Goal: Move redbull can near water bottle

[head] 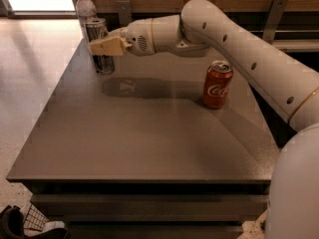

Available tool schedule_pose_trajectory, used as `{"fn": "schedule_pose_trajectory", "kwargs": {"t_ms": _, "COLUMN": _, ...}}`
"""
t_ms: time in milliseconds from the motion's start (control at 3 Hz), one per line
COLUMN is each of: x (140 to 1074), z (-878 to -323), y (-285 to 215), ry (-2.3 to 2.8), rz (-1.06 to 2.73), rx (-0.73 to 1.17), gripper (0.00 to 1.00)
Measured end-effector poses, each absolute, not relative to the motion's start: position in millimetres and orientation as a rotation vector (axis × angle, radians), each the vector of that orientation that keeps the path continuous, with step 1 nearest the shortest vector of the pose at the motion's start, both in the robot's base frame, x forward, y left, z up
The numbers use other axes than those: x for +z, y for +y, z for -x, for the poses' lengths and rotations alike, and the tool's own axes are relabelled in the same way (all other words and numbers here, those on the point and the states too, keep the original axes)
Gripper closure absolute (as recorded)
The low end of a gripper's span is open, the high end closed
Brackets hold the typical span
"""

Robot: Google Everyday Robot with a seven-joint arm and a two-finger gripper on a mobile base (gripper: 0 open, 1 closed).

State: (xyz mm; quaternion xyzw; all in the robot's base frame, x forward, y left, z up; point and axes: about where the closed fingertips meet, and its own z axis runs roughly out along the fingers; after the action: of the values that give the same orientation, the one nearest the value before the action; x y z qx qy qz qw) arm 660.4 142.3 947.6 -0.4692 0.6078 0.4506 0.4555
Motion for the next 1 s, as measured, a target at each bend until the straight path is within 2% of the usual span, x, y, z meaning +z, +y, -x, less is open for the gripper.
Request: {"fn": "schedule_pose_trajectory", "kwargs": {"t_ms": 1000, "x": 921, "z": -751, "y": 116, "ry": 1.535, "rz": 0.931, "rx": 1.023, "gripper": 1.00}}
